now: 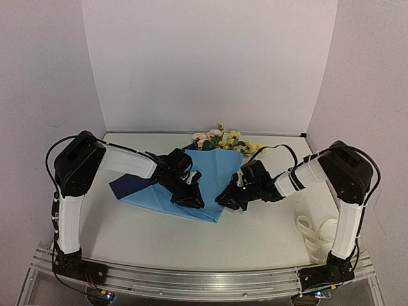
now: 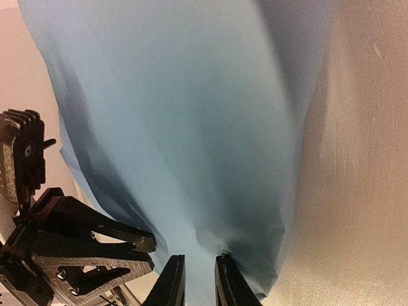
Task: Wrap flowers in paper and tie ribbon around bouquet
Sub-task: Press the fold line on the 2/3-folded wrapping paper.
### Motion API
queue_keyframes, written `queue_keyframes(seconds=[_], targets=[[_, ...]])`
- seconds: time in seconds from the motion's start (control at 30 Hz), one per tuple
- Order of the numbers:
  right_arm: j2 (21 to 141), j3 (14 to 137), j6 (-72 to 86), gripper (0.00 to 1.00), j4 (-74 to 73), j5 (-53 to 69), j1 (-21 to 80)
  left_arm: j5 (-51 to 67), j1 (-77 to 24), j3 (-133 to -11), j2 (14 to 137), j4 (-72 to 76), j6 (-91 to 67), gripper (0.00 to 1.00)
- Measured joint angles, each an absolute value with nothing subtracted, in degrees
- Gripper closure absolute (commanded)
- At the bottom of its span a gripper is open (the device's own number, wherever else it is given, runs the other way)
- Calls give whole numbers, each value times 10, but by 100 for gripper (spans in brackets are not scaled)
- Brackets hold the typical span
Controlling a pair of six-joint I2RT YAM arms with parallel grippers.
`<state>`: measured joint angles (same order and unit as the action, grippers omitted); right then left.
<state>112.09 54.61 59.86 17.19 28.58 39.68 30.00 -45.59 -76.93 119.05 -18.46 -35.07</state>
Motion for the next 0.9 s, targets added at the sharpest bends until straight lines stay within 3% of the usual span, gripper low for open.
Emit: queue_keyframes(seconds=[0.1, 0.33, 0.9], targets=[[1121, 546, 599, 81, 172, 286, 397, 306, -459, -770, 1195, -183, -347, 81], [1121, 542, 601, 81, 175, 285, 397, 309, -462, -784, 1211, -184, -343, 93], [1144, 538, 638, 82, 212, 312, 330, 303, -460, -783, 1214, -191, -328, 97]])
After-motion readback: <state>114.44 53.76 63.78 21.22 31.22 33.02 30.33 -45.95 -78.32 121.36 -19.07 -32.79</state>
